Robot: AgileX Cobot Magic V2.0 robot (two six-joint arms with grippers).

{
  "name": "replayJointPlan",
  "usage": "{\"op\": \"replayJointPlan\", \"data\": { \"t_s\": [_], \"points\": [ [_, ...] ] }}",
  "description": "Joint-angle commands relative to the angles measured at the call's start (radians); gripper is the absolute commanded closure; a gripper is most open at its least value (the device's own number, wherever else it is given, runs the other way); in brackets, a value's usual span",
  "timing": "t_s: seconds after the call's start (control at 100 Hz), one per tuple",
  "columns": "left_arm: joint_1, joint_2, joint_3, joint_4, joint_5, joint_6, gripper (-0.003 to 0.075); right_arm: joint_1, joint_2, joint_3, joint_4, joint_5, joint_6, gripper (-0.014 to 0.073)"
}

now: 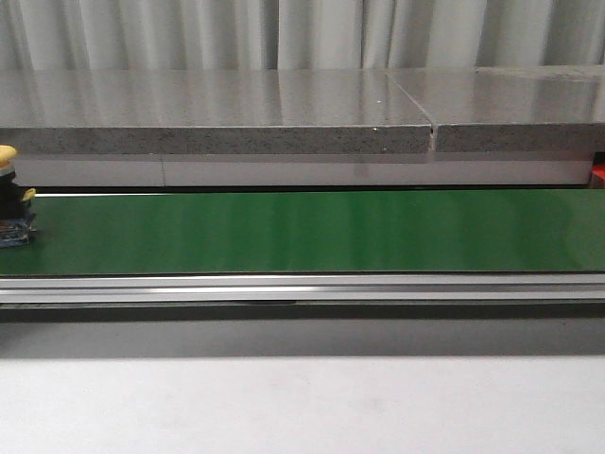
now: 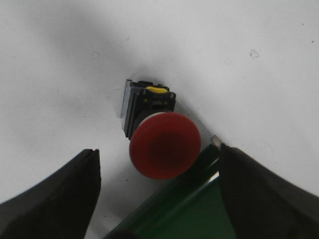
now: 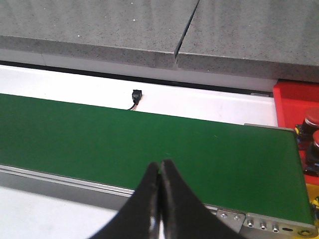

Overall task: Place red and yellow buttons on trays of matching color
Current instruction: 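Lower the left gripper onto a red button in the pile and grasp it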

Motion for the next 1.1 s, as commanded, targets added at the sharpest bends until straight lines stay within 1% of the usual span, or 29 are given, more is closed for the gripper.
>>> {"op": "replayJointPlan", "data": {
  "t_s": [0.0, 0.22, 0.27, 0.34, 0.53, 0.63, 0.83, 0.94, 1.09],
  "points": [
    [-0.004, -0.034, -0.032, -0.018, -0.007, -0.012, 0.0229, 0.002, 0.005, -0.027, -0.007, -0.076, -0.01, 0.0659],
    [-0.004, -0.009, -0.032, -0.018, -0.047, -0.012, 0.023, 0.002, 0.005, -0.027, -0.007, -0.076, -0.01, 0.0659],
    [-0.004, -0.006, -0.032, -0.02, -0.056, -0.012, 0.0239, 0.002, 0.005, -0.027, -0.007, -0.076, -0.01, 0.0659],
    [-0.004, -0.006, -0.032, -0.02, -0.065, -0.012, 0.0285, 0.002, 0.005, -0.027, -0.007, -0.076, -0.01, 0.0659],
    [-0.004, -0.006, -0.032, -0.02, -0.072, -0.006, 0.0463, 0.002, 0.005, -0.027, -0.007, -0.076, -0.01, 0.0659],
    [-0.004, -0.008, -0.032, -0.02, -0.068, 0.011, 0.0511, 0.002, 0.005, -0.027, -0.007, -0.076, -0.01, 0.0659],
    [-0.004, -0.056, -0.032, 0.008, -0.057, 0.117, 0.0517, 0.002, 0.005, -0.027, -0.007, -0.076, -0.01, 0.0659],
    [-0.004, -0.118, -0.032, 0.041, -0.064, 0.206, 0.0517, 0.002, 0.005, -0.027, -0.007, -0.076, -0.01, 0.0659],
    [-0.004, -0.223, -0.003, 0.079, -0.054, 0.282, 0.0522, 0.002, 0.005, -0.027, -0.007, -0.076, -0.01, 0.0659]
  ]
}}
